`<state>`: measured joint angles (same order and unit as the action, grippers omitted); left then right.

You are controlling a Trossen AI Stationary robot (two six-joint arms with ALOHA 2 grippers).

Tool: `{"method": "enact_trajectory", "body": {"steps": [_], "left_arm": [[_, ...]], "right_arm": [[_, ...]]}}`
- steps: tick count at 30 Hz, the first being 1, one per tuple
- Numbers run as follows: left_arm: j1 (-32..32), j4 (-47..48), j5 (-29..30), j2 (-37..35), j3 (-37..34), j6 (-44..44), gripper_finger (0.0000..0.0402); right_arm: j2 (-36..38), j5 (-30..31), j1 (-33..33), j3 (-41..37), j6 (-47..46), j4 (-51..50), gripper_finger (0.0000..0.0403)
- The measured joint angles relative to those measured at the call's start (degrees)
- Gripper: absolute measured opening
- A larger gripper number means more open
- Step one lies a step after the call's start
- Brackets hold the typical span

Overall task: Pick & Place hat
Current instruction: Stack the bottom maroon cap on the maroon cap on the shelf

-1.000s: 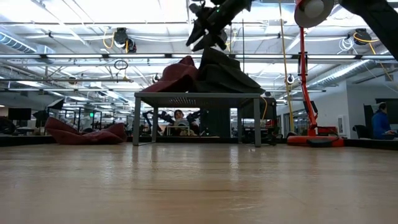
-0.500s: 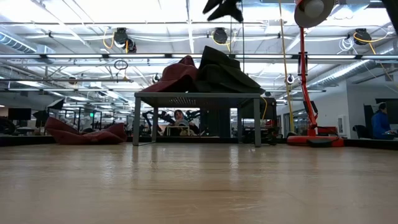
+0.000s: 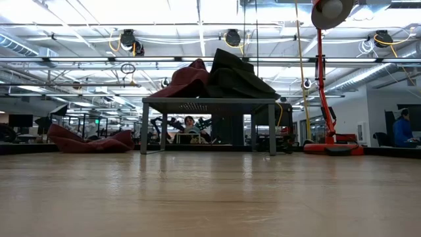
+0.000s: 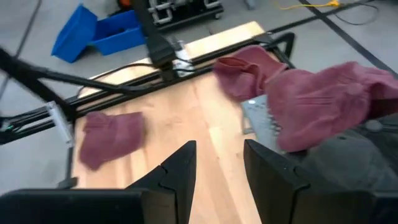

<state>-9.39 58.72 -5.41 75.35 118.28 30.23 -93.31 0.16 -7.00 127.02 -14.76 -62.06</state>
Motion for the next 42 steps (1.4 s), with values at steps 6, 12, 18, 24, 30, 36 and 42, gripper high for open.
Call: {"method": "enact_trajectory", "body": {"steps": [6,12,18,24,30,36,42], "left_arm": [[-0.02,6.13,-2.14,0.00,0.00,0.19,0.0184],[0.00,17.47,-8.25,1.22,-0.02,-6.65,0.0184],[0.00,26.32,-10.24,3.69,0.00,-8.63,0.0184],[0.06,31.04,-11.25,6.53,-0.19,-6.37,0.0184],[0.17,31.20,-14.65,8.90,-0.38,-10.01,0.0184],[0.36,31.25,-14.11,9.91,-6.24,-12.26,0.0184],[1.40,31.59,-14.39,9.76,-19.54,-10.27,0.0184]], "right_arm": [[1.52,1.36,4.81,0.00,-1.06,-0.95,0.0125],[1.93,1.34,7.57,0.00,-1.06,-1.44,0.0125],[1.91,1.36,8.62,-0.02,-1.06,-1.38,0.0125],[1.89,1.34,8.65,-0.02,-1.05,-1.20,0.0125],[1.89,1.32,8.65,-0.02,-1.06,-1.20,0.0125],[1.89,1.31,8.70,-0.02,-1.67,-1.23,0.0125],[1.89,1.06,9.37,-0.02,-1.05,-1.85,0.0125]]}}
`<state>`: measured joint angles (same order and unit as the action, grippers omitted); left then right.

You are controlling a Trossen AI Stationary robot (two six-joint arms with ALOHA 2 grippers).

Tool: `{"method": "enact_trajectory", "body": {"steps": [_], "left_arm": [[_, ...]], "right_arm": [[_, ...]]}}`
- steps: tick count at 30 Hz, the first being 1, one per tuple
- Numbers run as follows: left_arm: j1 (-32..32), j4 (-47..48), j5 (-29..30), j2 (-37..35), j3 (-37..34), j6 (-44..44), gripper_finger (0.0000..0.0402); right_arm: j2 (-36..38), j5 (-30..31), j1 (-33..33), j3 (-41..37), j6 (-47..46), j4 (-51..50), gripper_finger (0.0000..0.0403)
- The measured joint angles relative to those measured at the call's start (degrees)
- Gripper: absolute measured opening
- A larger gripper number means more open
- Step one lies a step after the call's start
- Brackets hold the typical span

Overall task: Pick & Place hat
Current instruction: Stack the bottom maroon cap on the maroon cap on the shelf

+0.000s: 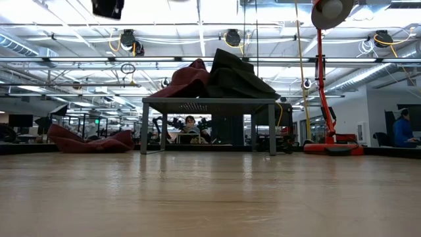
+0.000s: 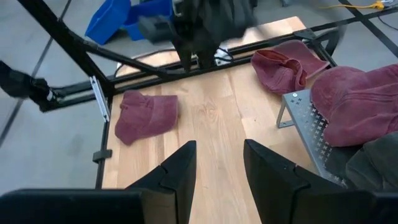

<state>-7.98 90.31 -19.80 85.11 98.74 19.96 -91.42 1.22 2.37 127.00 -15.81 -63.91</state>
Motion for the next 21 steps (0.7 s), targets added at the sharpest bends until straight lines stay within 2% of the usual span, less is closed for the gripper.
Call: {"method": "enact_trajectory", "body": {"steps": [5,10,15,21], "left_arm": [[0.95,-0.34,-2.65,0.07,-9.00,-1.89,0.0184],[1.76,-0.54,-2.68,0.07,-15.52,-8.63,0.0184],[2.20,-0.54,-1.31,0.05,-21.32,-20.52,0.0184],[2.49,-2.60,-1.60,0.05,-28.80,-34.30,0.0184]], "right_arm": [[0.00,-1.34,0.04,0.00,3.59,-1.43,0.0125],[0.00,-4.20,0.00,0.00,6.05,-1.51,0.0126],[0.00,-7.43,0.00,0.00,7.88,-1.52,0.0126],[0.00,-7.64,0.00,0.00,9.64,-1.47,0.0126]]}}
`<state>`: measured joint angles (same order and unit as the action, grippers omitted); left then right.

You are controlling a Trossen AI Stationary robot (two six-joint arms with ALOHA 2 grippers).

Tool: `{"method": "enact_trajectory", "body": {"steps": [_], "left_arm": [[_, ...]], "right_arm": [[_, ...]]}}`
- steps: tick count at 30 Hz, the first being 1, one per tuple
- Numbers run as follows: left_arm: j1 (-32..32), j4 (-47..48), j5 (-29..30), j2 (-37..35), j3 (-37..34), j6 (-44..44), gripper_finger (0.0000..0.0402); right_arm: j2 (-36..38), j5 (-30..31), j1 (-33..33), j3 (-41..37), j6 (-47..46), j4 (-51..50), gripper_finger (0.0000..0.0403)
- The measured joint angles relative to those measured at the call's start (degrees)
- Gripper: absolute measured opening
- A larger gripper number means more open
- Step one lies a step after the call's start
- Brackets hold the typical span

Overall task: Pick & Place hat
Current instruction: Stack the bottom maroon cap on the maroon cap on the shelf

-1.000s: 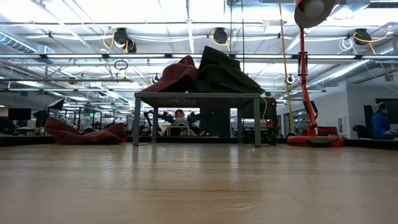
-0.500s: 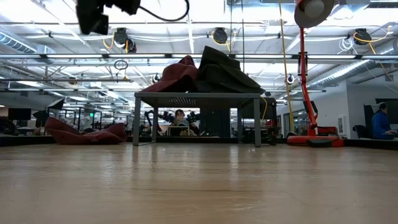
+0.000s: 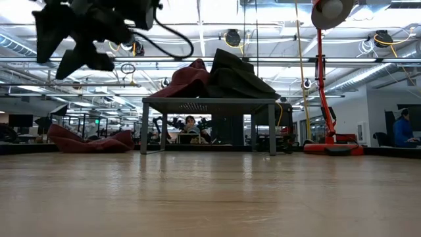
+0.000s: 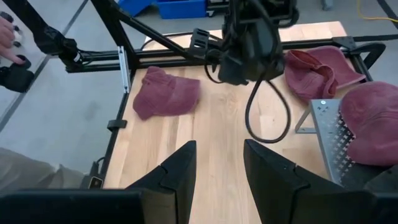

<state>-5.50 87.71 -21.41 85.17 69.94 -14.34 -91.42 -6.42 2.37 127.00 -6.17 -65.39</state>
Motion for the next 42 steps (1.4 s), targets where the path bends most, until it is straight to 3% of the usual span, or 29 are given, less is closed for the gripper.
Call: {"method": "enact_trajectory", "body": {"steps": [8,19,27,42], "left_arm": [[0.00,-5.92,-5.02,0.00,-8.46,-7.67,0.0184],[-0.02,-18.61,-14.42,0.00,-16.79,-8.48,0.0184],[-0.04,-25.29,-17.85,0.00,-22.54,-8.44,0.0184],[1.35,-31.03,-21.65,8.18,-24.16,-3.19,0.0184]], "right_arm": [[0.00,0.22,0.89,0.00,-0.15,0.00,0.0126],[0.00,0.34,1.55,0.00,-0.17,0.00,0.0126],[0.00,0.34,1.55,0.00,-0.17,-0.02,0.0126],[0.00,0.36,1.55,-0.04,0.00,-0.71,0.0126]]}}
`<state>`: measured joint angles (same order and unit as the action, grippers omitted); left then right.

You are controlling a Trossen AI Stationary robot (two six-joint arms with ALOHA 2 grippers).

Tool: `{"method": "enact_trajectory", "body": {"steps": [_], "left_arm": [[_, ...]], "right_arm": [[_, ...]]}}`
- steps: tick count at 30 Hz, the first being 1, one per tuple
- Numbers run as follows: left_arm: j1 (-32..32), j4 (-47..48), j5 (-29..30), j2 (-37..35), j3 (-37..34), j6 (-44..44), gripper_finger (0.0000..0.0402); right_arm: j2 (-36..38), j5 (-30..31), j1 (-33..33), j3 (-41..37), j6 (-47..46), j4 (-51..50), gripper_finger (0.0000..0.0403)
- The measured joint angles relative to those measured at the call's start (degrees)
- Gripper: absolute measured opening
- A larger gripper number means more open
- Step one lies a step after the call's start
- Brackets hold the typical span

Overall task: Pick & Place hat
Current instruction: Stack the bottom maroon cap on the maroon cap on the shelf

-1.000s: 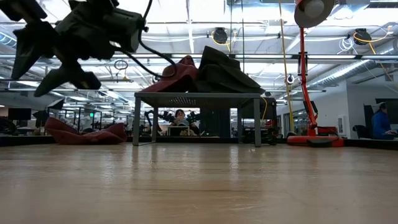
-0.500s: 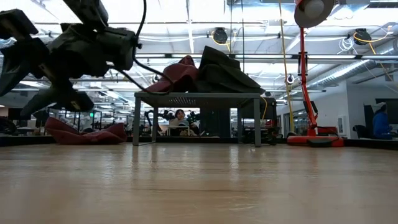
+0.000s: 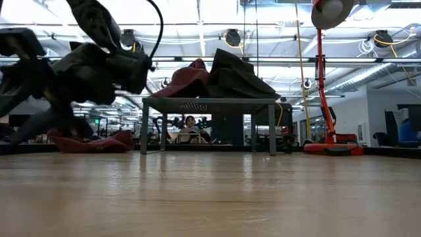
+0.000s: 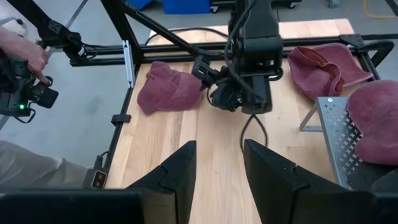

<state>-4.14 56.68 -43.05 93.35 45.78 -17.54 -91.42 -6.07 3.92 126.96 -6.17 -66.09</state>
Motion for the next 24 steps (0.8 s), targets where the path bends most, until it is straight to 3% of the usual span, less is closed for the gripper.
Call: {"method": "enact_trajectory", "body": {"steps": [10,18,21,24], "left_arm": [[7.73,-0.14,-4.78,5.00,-0.04,0.28,0.0184],[10.67,-0.25,-10.16,4.98,-0.04,1.18,0.0179],[11.04,-0.28,-11.13,5.00,-0.04,0.97,0.0145],[11.17,-0.26,-11.48,5.00,-0.04,1.11,0.0086]], "right_arm": [[0.00,0.00,0.00,0.00,0.02,-1.08,0.0126],[0.00,0.00,0.00,0.00,0.04,-1.08,0.0126],[0.00,0.01,0.00,0.00,0.04,-1.06,0.0126],[0.00,0.02,0.00,0.00,0.04,-1.06,0.0126]]}}
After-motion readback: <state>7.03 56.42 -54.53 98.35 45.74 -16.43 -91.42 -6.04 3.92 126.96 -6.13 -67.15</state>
